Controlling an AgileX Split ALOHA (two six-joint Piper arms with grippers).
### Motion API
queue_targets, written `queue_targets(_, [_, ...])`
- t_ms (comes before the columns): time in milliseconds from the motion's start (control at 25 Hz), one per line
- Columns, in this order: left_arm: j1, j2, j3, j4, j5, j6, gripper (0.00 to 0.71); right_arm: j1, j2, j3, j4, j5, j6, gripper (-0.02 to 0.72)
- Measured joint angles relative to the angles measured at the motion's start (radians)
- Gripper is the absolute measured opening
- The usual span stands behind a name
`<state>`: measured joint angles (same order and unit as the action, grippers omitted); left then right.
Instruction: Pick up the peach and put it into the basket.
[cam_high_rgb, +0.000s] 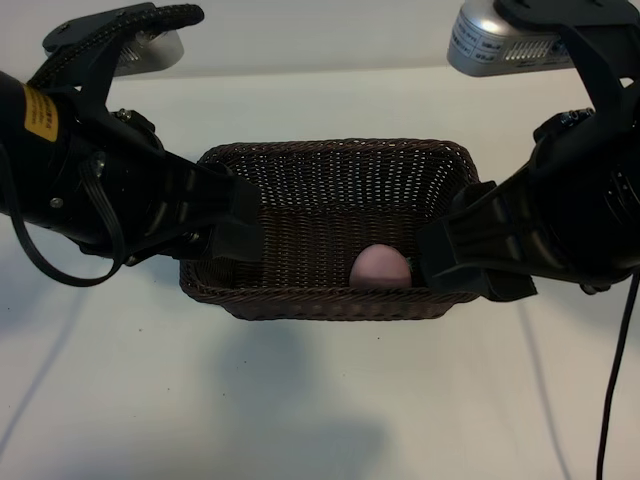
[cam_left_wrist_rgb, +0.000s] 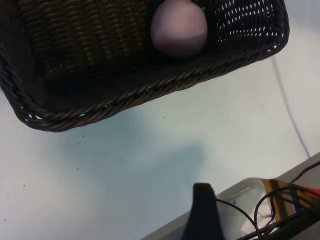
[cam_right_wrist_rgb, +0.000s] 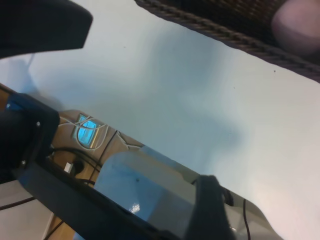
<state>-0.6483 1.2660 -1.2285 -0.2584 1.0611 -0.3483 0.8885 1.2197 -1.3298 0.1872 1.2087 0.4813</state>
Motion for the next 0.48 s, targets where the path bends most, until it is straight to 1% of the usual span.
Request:
queue_targets(400, [0.0,0.0,0.0,0.0,0.0,0.0,0.531,0.0,0.0,0.0,-0.007,0.01,0.006,0.508])
queue_targets(480, [0.0,0.0,0.0,0.0,0.0,0.0,0.531,0.0,0.0,0.0,-0.011,0.01,0.017,0.508])
